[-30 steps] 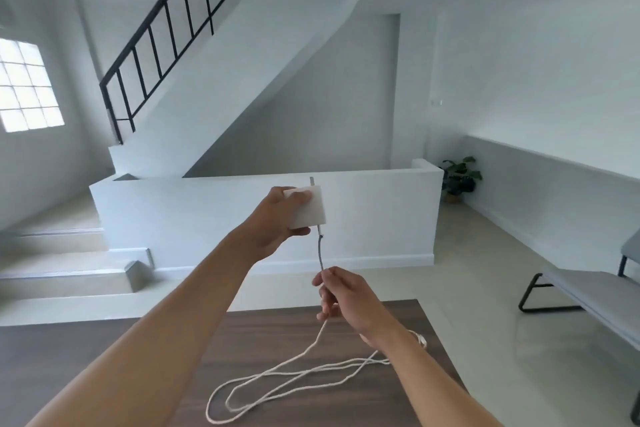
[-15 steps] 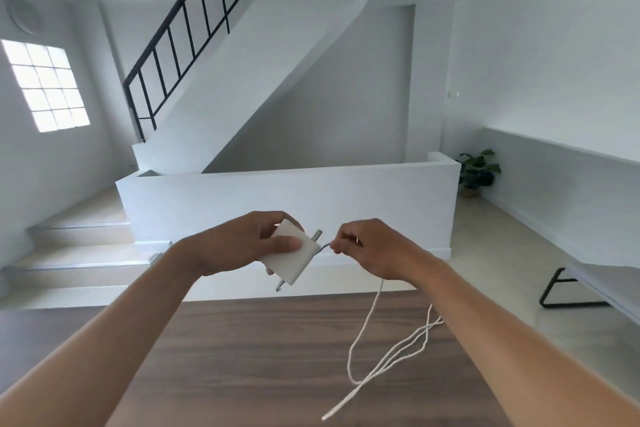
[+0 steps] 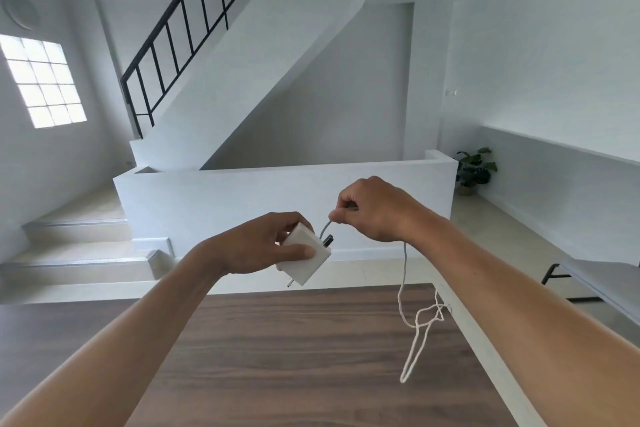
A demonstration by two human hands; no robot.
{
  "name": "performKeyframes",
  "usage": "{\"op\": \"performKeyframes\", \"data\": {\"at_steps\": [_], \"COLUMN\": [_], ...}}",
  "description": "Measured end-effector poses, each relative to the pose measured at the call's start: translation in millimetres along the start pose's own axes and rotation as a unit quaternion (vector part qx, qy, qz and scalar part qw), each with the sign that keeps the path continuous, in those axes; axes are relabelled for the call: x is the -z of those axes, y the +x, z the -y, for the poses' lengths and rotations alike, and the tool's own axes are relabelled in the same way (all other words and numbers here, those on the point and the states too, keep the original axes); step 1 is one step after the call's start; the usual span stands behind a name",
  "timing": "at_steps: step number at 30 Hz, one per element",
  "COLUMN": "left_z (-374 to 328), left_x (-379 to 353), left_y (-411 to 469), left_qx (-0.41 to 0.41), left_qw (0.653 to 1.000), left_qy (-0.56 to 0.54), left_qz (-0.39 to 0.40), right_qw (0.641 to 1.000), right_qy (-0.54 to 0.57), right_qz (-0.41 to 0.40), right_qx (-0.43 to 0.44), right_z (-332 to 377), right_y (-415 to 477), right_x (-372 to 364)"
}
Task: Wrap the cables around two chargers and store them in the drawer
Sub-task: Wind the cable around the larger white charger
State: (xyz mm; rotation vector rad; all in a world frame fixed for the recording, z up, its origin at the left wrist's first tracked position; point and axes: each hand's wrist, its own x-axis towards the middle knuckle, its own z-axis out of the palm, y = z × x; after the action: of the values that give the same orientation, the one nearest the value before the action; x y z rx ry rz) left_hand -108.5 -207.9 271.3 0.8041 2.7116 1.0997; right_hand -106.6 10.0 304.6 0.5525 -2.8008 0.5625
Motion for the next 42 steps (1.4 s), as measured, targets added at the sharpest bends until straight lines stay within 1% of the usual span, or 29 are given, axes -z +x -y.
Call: {"op": "performKeyframes", "data": {"at_steps": [4, 8, 11, 13, 17, 19, 22, 25, 28, 31, 33, 39, 42], "left_z": [-6, -6, -6, -6, -6, -8, -15, -22, -31, -41, -49, -70, -80], "left_x": [-10, -14, -16, -18, -22, -25, -29, -29, -30, -34, -36, -35, -35], "left_y": [10, 19, 26, 30, 39, 44, 50, 56, 60, 63, 63, 57, 50], "left_qx": [-0.014, -0.018, -0.007, 0.003, 0.028, 0.045, 0.062, 0.071, 0.082, 0.086, 0.083, 0.051, 0.023], "left_qw": [0.999, 0.999, 0.999, 0.998, 0.994, 0.991, 0.984, 0.971, 0.959, 0.948, 0.941, 0.941, 0.943], "left_qy": [0.037, 0.014, 0.006, 0.023, 0.045, 0.03, -0.033, -0.117, -0.19, -0.247, -0.282, -0.304, -0.315], "left_qz": [-0.024, -0.04, -0.045, -0.05, -0.097, -0.124, -0.167, -0.195, -0.194, -0.18, -0.167, -0.142, -0.107], "right_qw": [1.0, 0.999, 0.998, 0.998, 0.996, 0.995, 0.99, 0.984, 0.972, 0.943, 0.927, 0.893, 0.889], "right_qy": [-0.016, -0.022, -0.012, -0.006, 0.007, 0.009, 0.018, 0.071, 0.137, 0.255, 0.307, 0.389, 0.398], "right_qz": [-0.009, -0.017, -0.027, -0.036, -0.071, -0.087, -0.121, -0.15, -0.177, -0.192, -0.196, -0.215, -0.218], "right_qx": [-0.022, -0.042, -0.054, -0.056, -0.055, -0.056, -0.063, -0.067, -0.077, -0.091, -0.09, -0.071, -0.057], "right_z": [-3, -6, -4, -2, 3, 6, 11, 11, 4, -5, -7, -20, -31], "right_y": [-8, -19, -24, -27, -38, -45, -55, -66, -70, -70, -71, -67, -60], "right_x": [4, 4, 6, 6, 4, -2, -17, -38, -64, -85, -95, -101, -94]}}
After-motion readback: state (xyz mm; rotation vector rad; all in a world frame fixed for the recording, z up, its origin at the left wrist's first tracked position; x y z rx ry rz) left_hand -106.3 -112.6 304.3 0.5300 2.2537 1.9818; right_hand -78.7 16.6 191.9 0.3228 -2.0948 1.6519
